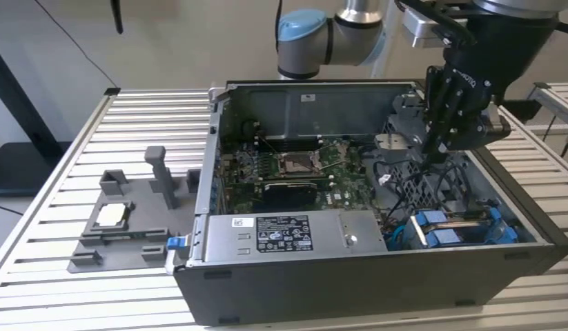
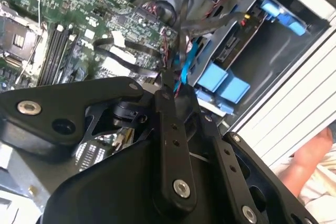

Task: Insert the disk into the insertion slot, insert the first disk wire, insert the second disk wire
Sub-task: 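Insert the second disk wire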

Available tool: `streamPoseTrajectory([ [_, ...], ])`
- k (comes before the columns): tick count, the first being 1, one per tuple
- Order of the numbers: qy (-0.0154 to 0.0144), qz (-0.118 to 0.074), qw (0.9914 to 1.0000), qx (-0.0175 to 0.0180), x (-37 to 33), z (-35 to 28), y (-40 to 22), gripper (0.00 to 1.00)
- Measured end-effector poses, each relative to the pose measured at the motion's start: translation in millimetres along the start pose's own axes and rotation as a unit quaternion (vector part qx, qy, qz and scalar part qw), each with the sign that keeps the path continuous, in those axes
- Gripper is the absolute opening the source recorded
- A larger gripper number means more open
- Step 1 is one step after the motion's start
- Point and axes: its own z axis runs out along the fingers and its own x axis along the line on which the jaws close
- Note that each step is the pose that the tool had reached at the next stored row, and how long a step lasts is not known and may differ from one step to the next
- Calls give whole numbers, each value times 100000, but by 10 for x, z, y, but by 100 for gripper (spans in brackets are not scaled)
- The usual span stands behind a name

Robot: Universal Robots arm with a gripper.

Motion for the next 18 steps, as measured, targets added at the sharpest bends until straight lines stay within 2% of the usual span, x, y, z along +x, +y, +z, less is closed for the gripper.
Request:
streamPoseTrajectory([
  [1, 60, -15, 99998, 667, -8, 3, 19, 27],
  [3, 441, -45, 99973, 2301, -22, 6, 52, 27],
  [4, 673, -61, 99954, 2970, -31, 10, 70, 27],
  [6, 1216, -87, 99917, 3889, -57, 18, 111, 27],
  [9, 2074, -125, 99856, 4949, -105, 32, 160, 27],
  [12, 3104, -288, 99791, 5659, -148, 48, 193, 27],
  [18, 4595, -2234, 99690, 5986, -183, 83, 209, 27],
])
